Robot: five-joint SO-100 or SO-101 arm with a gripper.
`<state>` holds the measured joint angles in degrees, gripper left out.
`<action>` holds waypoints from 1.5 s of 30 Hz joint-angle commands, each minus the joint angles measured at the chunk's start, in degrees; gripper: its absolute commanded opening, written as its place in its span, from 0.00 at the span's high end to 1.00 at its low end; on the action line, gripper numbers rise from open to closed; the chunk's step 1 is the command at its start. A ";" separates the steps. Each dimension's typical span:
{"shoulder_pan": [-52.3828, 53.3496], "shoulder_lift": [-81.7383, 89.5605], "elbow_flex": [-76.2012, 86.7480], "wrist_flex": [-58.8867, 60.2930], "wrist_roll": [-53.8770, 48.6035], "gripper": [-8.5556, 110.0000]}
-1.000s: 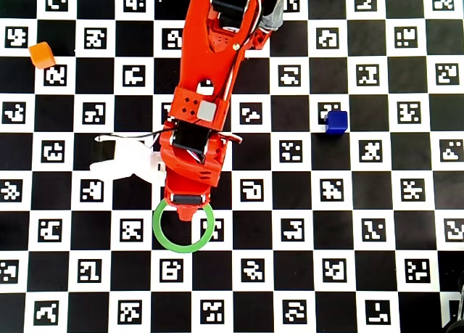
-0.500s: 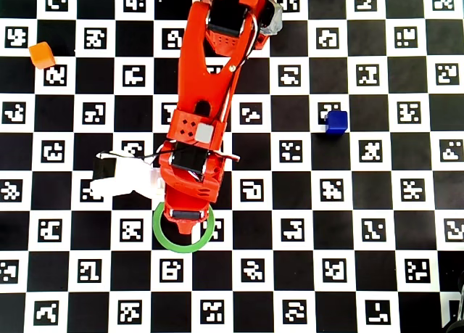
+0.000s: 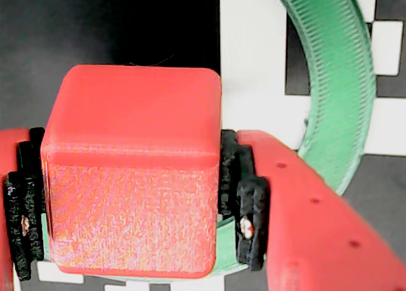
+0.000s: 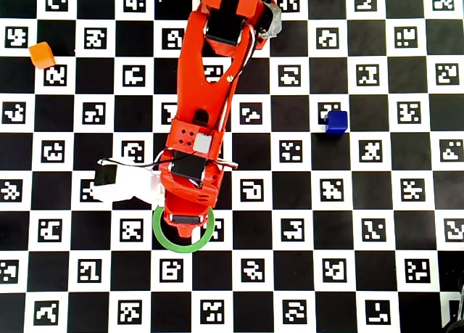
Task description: Grab the red cube then put it in the green circle then put the blue cube on top and finally the orange cube on top
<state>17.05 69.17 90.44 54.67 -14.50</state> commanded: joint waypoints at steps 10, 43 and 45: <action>0.53 0.97 -5.89 -1.49 0.53 0.85; 0.53 1.14 -3.96 -1.58 1.41 0.75; 0.44 1.14 -3.87 -1.41 1.32 0.71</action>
<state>17.49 68.47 90.44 52.65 -12.66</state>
